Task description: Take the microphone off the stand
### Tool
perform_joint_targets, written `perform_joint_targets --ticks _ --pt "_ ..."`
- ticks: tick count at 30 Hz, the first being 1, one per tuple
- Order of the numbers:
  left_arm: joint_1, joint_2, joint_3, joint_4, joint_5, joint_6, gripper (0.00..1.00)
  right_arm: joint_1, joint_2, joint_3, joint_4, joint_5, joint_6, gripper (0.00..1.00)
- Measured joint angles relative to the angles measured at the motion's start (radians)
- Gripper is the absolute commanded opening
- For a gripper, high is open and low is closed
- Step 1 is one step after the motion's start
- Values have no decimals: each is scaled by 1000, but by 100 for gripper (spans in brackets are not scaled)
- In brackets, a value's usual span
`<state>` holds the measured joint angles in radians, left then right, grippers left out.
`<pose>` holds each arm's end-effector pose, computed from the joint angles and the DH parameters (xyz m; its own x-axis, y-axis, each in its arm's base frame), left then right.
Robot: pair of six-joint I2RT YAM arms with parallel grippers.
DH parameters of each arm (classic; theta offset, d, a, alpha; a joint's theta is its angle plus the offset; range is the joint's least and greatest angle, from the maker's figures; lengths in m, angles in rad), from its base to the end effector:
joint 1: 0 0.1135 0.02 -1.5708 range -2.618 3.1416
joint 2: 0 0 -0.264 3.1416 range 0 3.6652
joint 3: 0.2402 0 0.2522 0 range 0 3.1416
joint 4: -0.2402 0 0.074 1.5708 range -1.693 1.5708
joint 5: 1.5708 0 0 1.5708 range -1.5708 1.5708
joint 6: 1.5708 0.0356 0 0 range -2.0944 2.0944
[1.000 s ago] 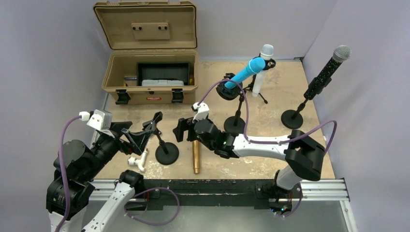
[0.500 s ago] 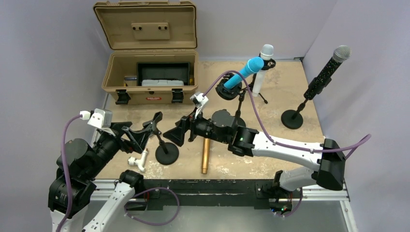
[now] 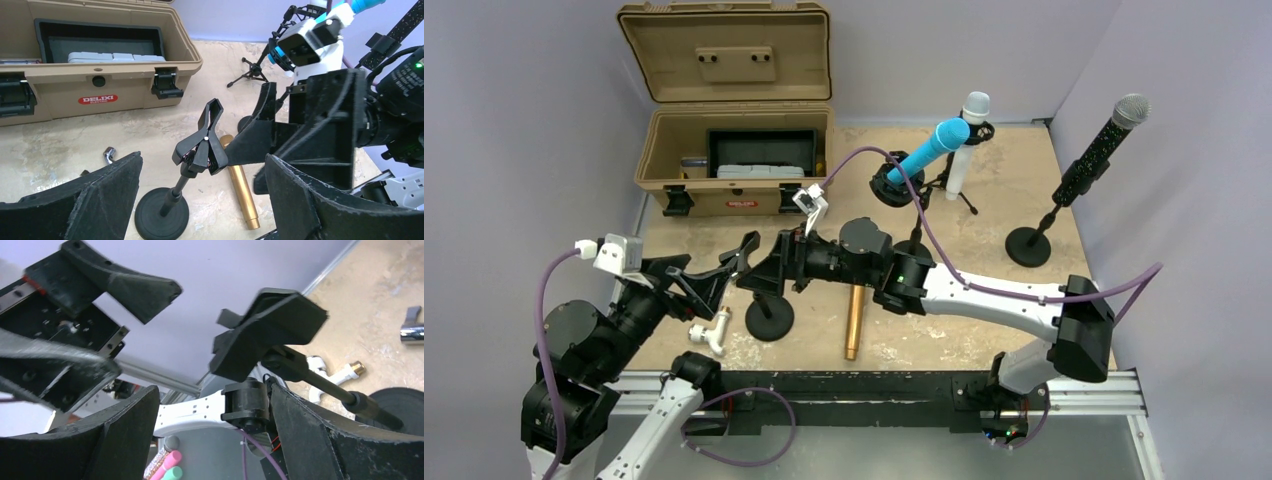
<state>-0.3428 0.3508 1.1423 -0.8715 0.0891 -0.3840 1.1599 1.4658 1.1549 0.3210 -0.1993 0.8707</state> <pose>0.0090 -0.0066 0.4119 -0.2265 -0.3154 -0.9215 0.3597 0.8522 -0.3800 0.1345 0.3262 0.3593 -0.7451 0.1666 -0.6458 -0.6330 0.1282 0.7635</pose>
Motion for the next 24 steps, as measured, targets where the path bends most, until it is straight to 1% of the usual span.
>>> perform_joint_targets --ticks 8,15,16,19,24 --pt "0 -8 -8 3 3 -1 90 0 42 23 -42 97 69 78" --pt "0 -16 -12 3 4 -1 90 0 101 85 -47 144 79 77" --pt "0 -18 -12 3 4 -1 90 0 106 89 -50 152 79 75" --pt "0 -24 -13 3 4 0 90 0 117 92 -58 172 80 66" --pt "0 -42 -15 2 2 0 90 0 120 92 -56 197 85 62"
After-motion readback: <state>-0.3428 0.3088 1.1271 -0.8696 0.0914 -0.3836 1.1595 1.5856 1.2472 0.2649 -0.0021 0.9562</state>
